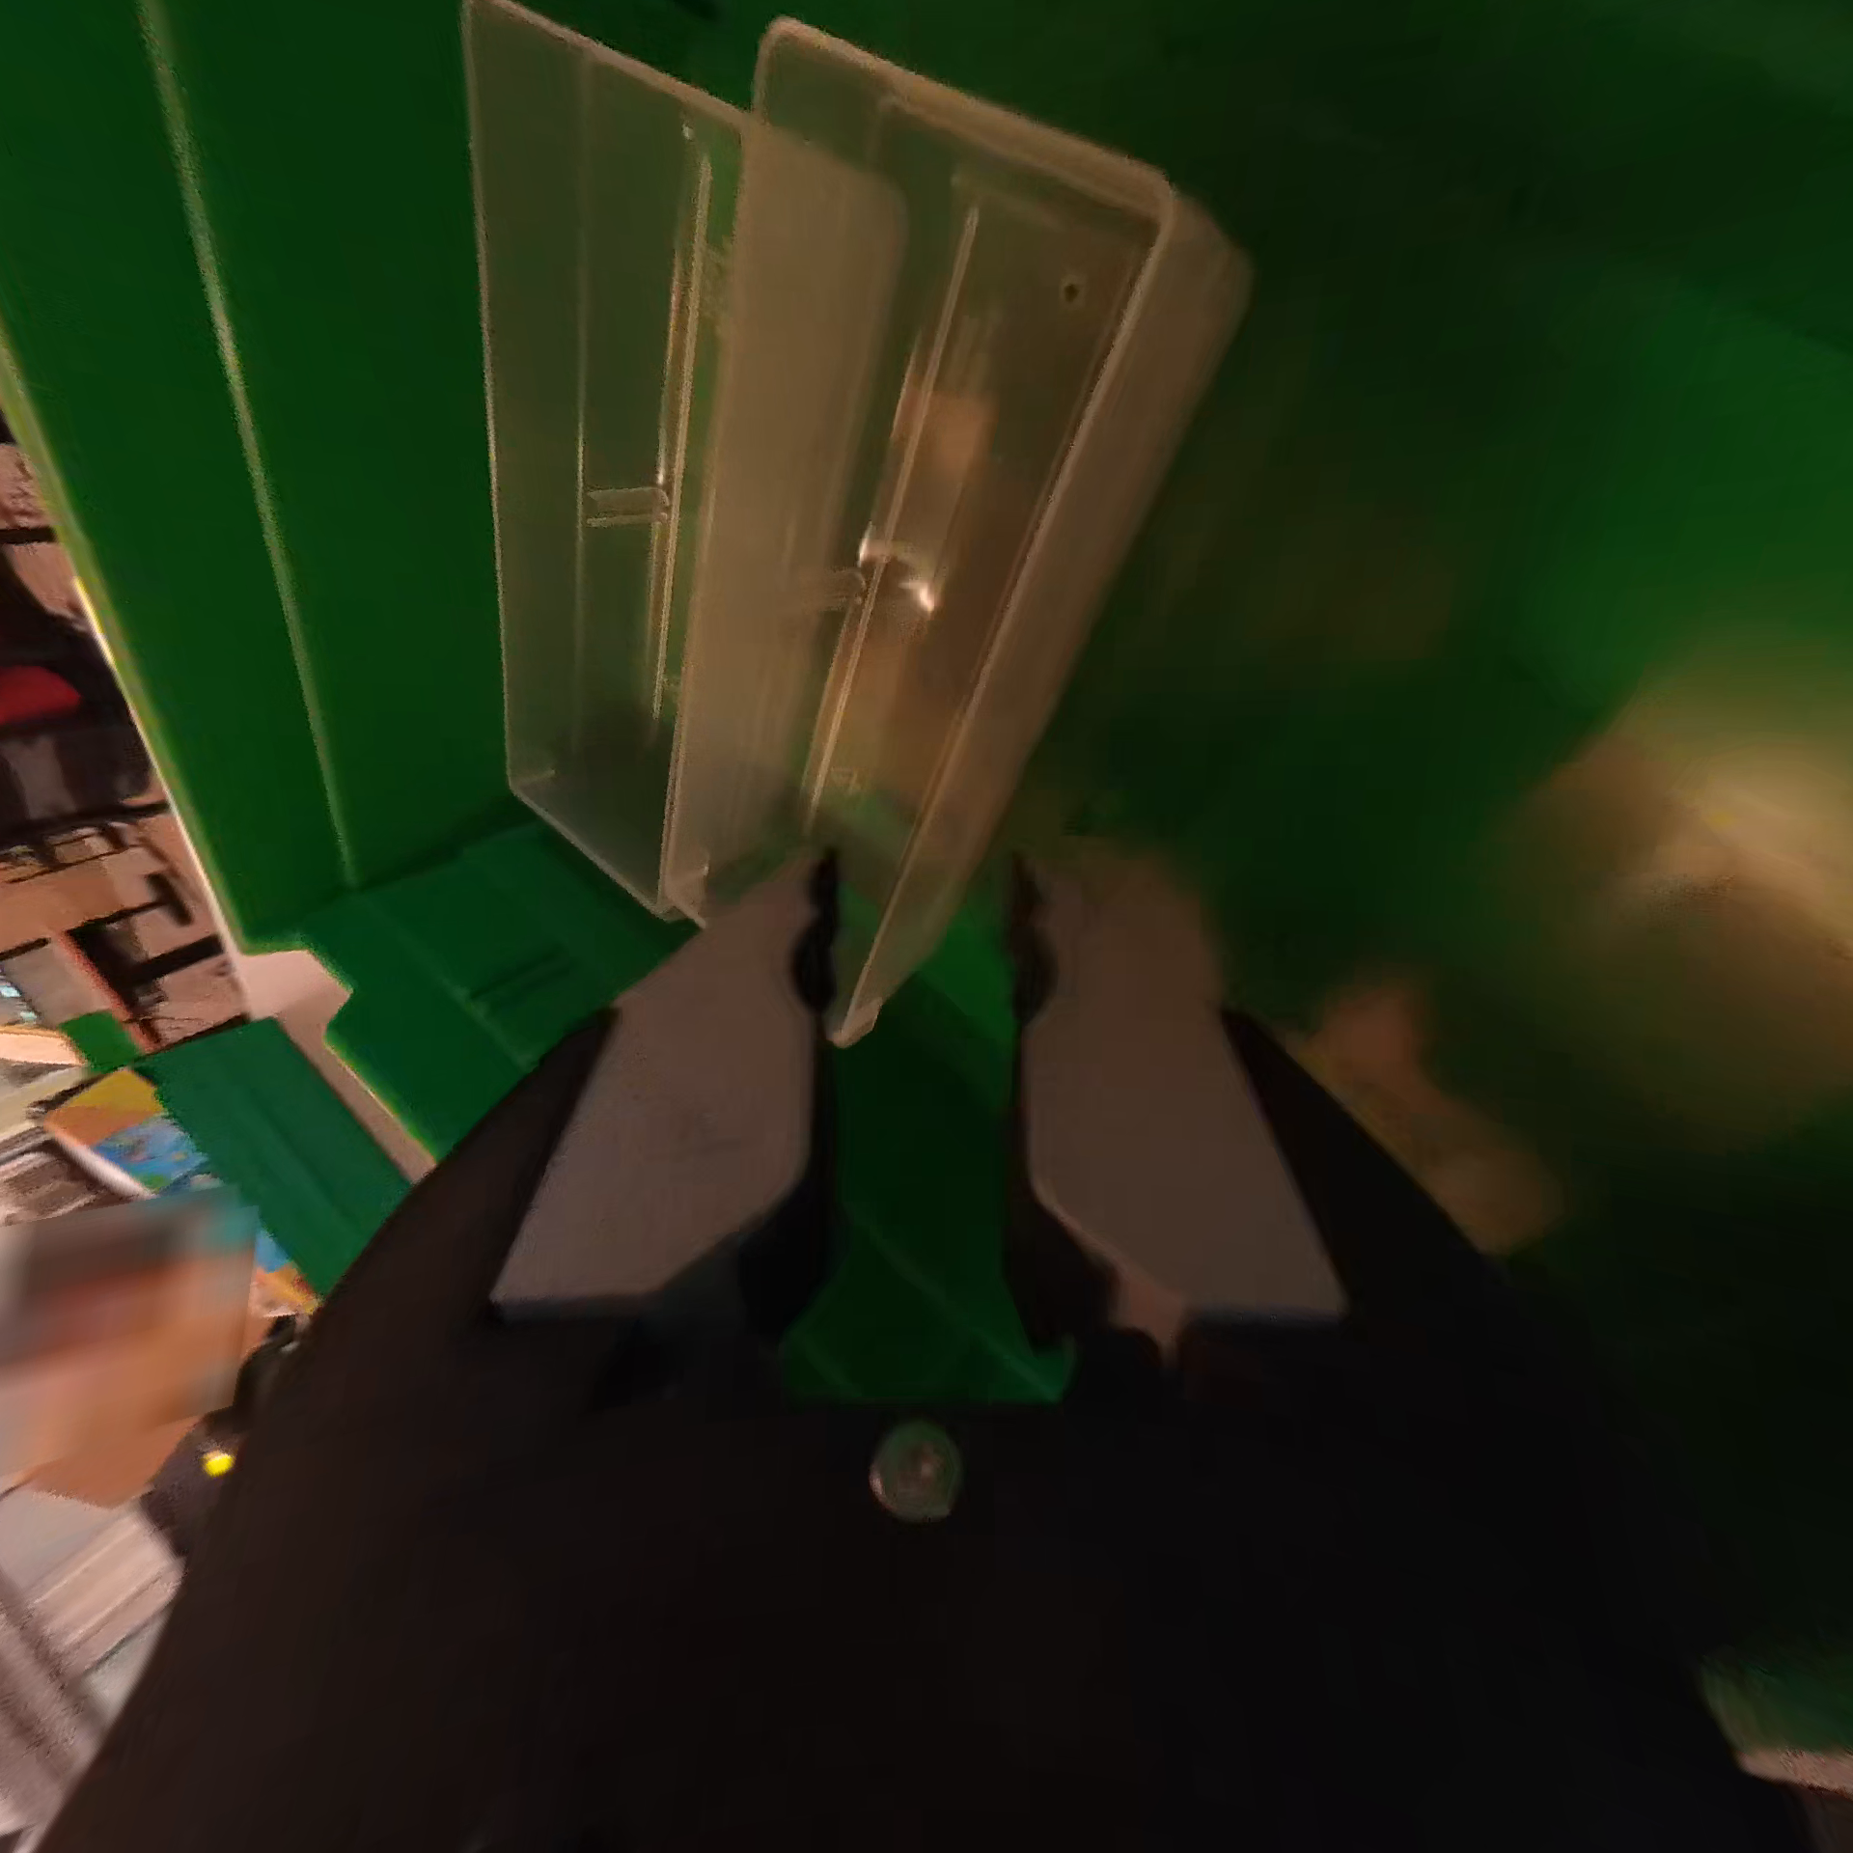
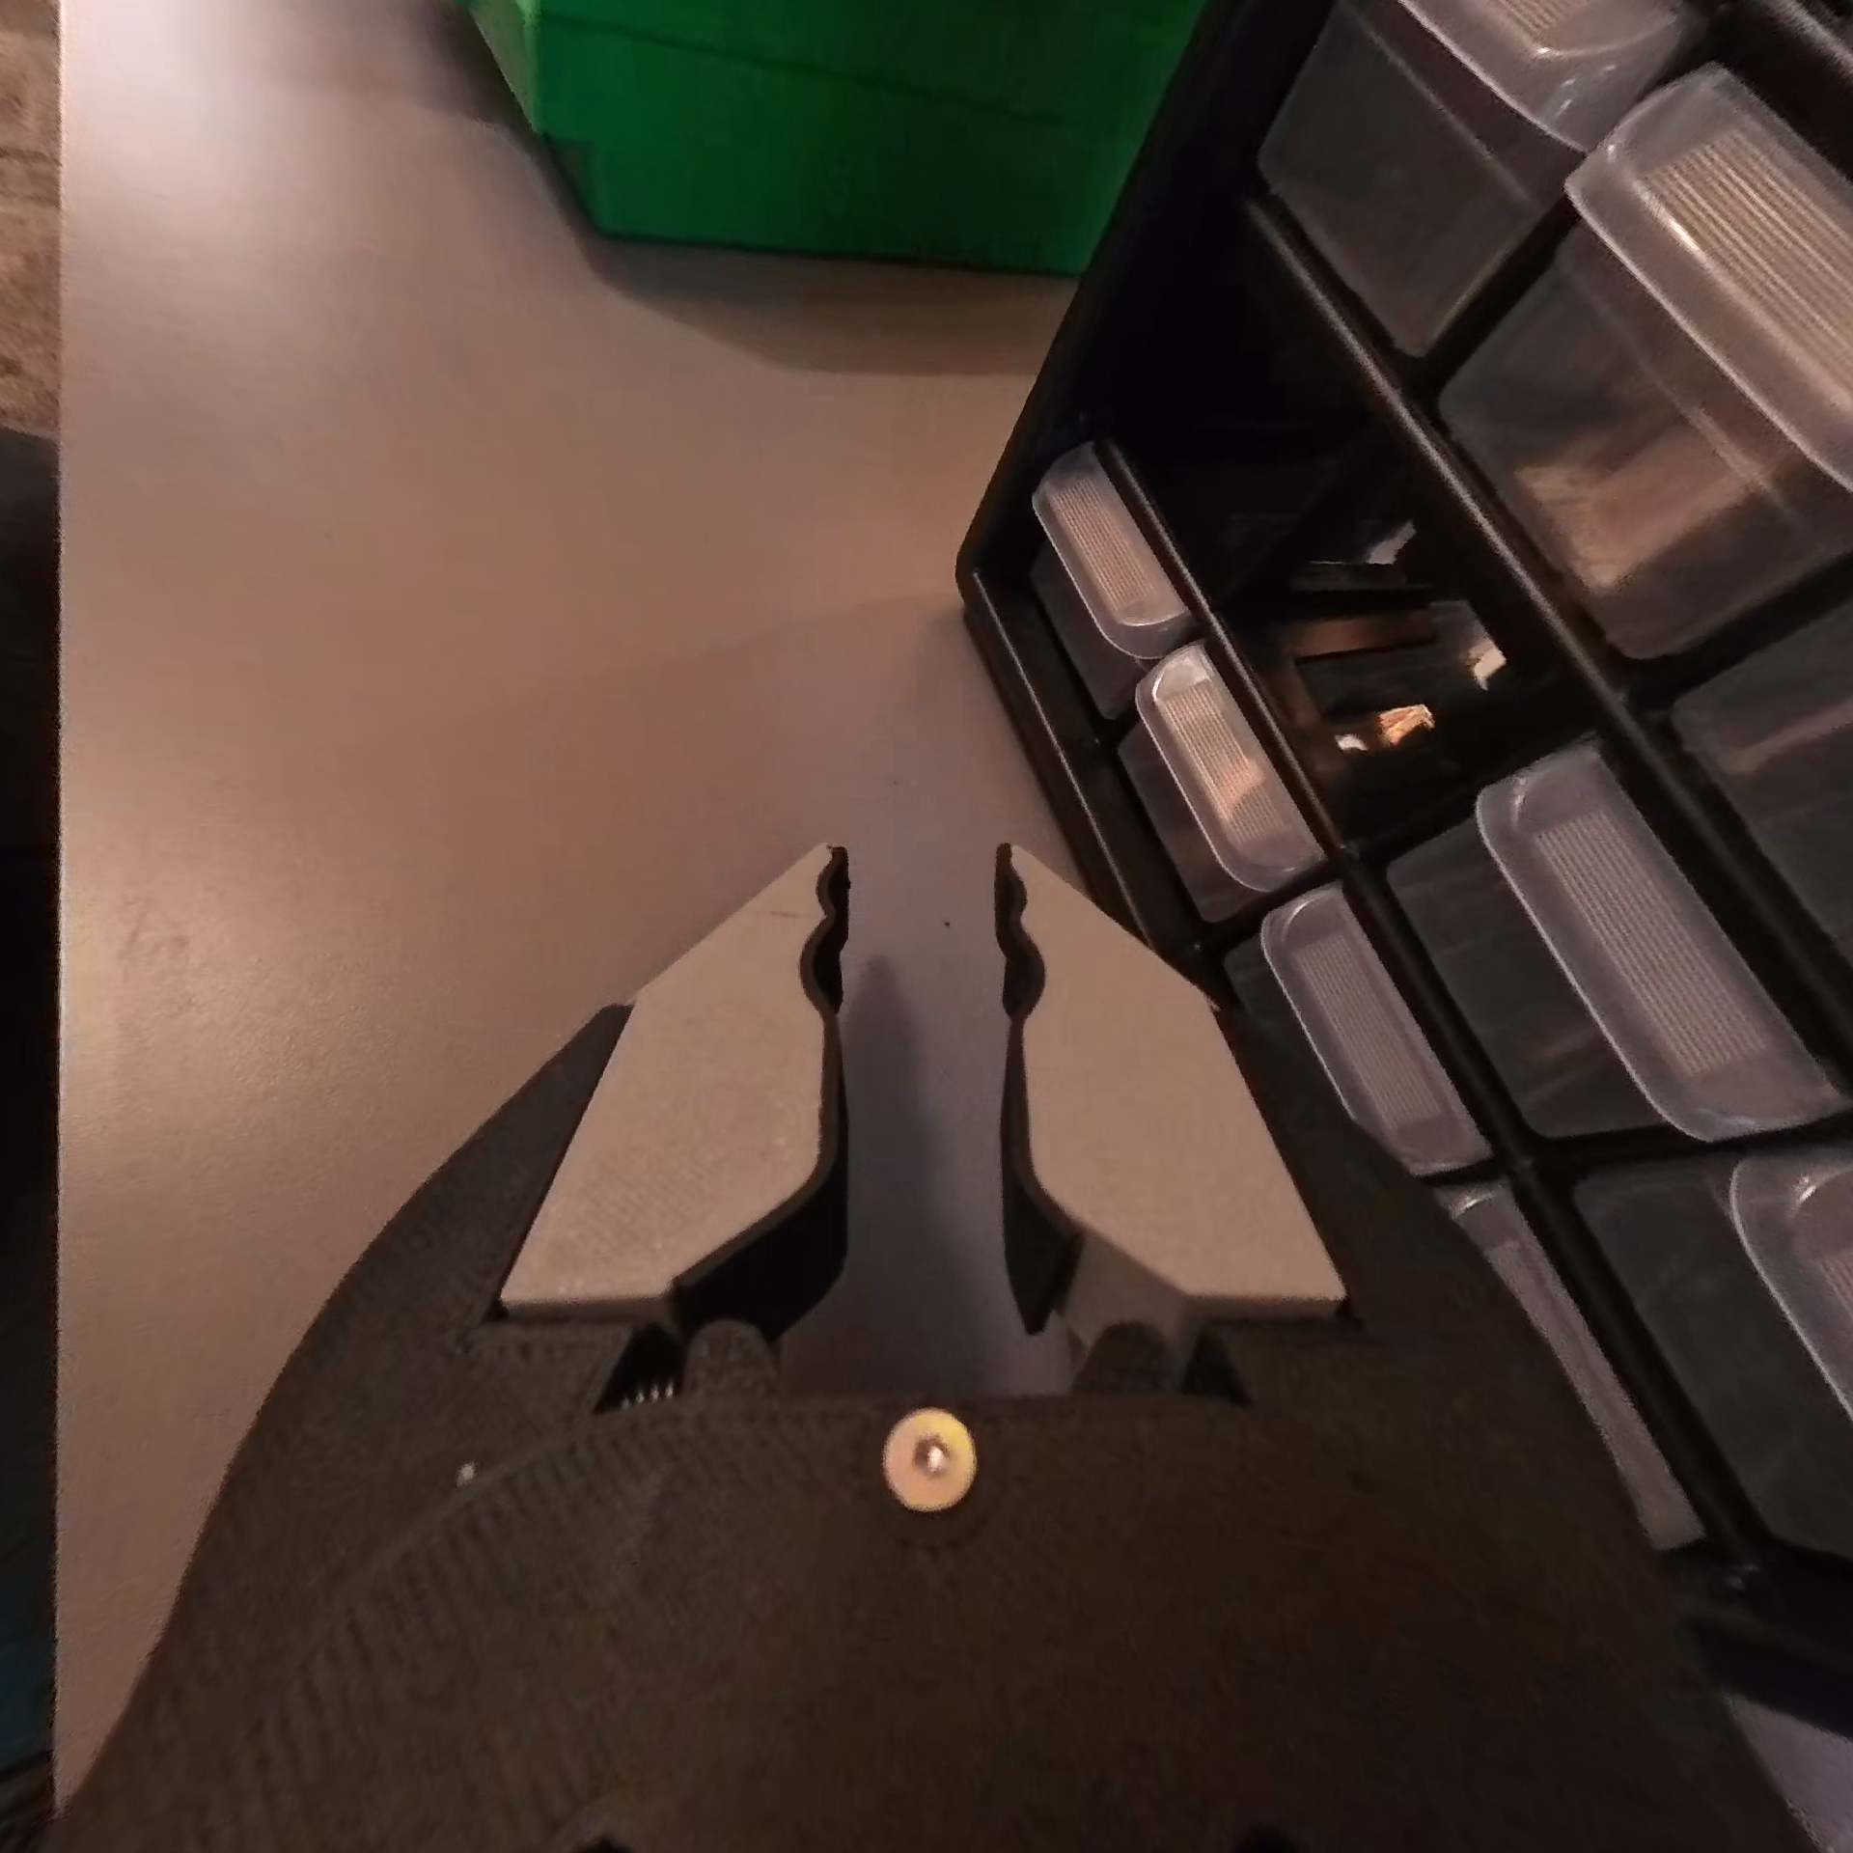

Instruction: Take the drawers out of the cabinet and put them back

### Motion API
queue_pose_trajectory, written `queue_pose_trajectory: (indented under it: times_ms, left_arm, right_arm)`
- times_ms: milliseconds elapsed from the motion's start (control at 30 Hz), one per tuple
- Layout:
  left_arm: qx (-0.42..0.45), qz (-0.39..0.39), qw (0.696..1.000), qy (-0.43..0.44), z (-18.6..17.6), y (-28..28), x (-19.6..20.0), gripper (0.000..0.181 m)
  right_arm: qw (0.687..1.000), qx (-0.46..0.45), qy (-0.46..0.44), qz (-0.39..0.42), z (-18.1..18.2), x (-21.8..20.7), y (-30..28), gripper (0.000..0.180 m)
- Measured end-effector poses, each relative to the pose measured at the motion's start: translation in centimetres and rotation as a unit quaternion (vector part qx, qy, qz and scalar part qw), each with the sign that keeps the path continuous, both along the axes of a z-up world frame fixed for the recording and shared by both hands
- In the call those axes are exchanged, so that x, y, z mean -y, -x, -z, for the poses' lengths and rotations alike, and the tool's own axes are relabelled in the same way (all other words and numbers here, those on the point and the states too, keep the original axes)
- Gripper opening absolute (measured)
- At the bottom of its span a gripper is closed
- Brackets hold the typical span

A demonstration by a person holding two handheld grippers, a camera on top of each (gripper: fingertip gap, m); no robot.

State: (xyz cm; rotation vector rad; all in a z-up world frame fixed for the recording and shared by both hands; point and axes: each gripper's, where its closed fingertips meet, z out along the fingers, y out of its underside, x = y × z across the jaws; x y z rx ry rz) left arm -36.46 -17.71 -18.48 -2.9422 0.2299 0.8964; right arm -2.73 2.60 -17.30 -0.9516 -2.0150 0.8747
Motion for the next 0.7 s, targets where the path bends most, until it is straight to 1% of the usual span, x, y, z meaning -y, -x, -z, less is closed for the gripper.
queue_pose_trajectory:
  times_ms: [33,67,133,167,233,300,367,433,467,533,600,633,700]
  left_arm:
    - [-0.003,0.009,1.000,0.015,0.3,0.0,0.2,0.011]
    - [0.005,0.016,0.999,0.032,0.5,-0.2,0.5,0.003]
    - [0.014,0.013,0.999,0.040,0.1,-0.8,0.8,0.001]
    - [0.006,0.015,0.999,0.030,-0.8,-0.9,0.7,0.001]
    - [-0.021,0.019,1.000,-0.004,-3.5,-1.3,0.5,0.000]
    - [-0.055,0.026,0.997,-0.051,-7.2,-2.1,0.2,0.000]
    - [-0.070,0.048,0.989,-0.119,-11.0,-4.7,-1.0,0.000]
    - [-0.047,0.100,0.977,-0.185,-13.6,-9.7,-3.1,0.000]
    - [-0.025,0.136,0.969,-0.203,-14.2,-12.9,-4.2,0.000]
    - [0.029,0.203,0.958,-0.201,-13.5,-19.7,-5.8,0.000]
    - [0.096,0.244,0.948,-0.179,-11.1,-25.7,-6.9,0.000]
    - [0.118,0.253,0.945,-0.167,-9.7,-27.9,-7.5,0.000]
    - [0.128,0.256,0.947,-0.146,-6.8,-30.1,-8.5,0.000]
  right_arm:
    - [1.000,0.000,0.000,0.002,0.0,-0.1,0.0,0.026]
    - [1.000,-0.001,0.000,0.003,0.0,-0.2,0.0,0.026]
    - [1.000,-0.004,0.001,0.003,-0.1,-0.3,-0.1,0.025]
    - [1.000,-0.005,0.001,0.003,-0.2,-0.3,-0.1,0.025]
    - [1.000,-0.007,0.004,0.003,-0.3,-0.4,-0.2,0.024]
    - [1.000,-0.010,0.004,0.002,-0.5,-0.4,-0.2,0.024]
    - [1.000,-0.015,0.005,-0.001,-0.7,-0.2,-0.2,0.023]
    - [1.000,-0.020,0.008,-0.009,-1.0,0.1,-0.3,0.022]
    - [1.000,-0.024,0.012,-0.015,-1.2,0.3,-0.5,0.022]
    - [0.999,-0.029,0.031,-0.030,-1.7,0.9,-0.9,0.022]
    - [0.996,-0.033,0.065,-0.051,-2.5,1.5,-1.4,0.022]
    - [0.994,-0.036,0.080,-0.057,-2.8,1.6,-1.7,0.024]
    - [0.992,-0.045,0.100,-0.064,-3.5,1.5,-2.2,0.025]
